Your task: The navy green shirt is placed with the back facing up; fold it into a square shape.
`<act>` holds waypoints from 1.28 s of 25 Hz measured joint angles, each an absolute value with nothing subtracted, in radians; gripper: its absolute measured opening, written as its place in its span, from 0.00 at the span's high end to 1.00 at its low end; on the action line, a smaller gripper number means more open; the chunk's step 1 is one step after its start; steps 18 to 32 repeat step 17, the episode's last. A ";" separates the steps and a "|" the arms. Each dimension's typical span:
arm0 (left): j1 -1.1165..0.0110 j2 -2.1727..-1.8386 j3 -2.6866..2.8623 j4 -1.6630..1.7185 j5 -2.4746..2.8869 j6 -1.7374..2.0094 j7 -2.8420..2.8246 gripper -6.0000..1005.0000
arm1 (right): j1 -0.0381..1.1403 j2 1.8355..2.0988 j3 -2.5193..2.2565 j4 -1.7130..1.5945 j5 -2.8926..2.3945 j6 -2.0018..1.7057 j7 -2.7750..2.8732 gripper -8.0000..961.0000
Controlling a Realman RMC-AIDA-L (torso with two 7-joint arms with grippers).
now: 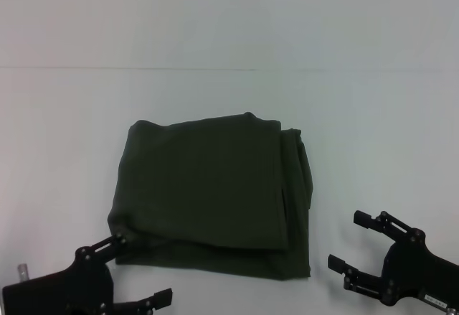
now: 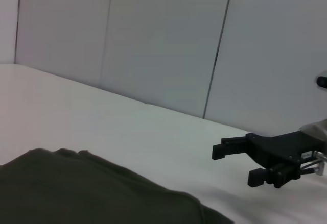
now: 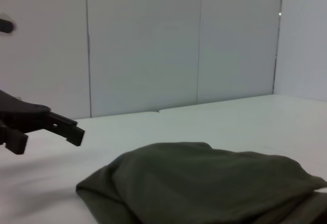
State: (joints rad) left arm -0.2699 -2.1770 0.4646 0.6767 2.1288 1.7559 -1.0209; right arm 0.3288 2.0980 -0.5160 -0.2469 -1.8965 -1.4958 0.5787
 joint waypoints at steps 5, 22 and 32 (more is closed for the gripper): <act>-0.252 -2.175 0.403 0.649 2.163 1.754 -0.966 0.06 | 0.325 2.098 -0.514 -0.230 -1.895 -1.455 0.572 0.08; -0.257 -2.173 0.396 0.646 2.173 1.762 -0.964 0.06 | 0.322 2.098 -0.512 -0.219 -1.894 -1.452 0.557 0.08; -0.257 -2.173 0.396 0.646 2.173 1.762 -0.964 0.06 | 0.322 2.098 -0.512 -0.219 -1.894 -1.452 0.557 0.08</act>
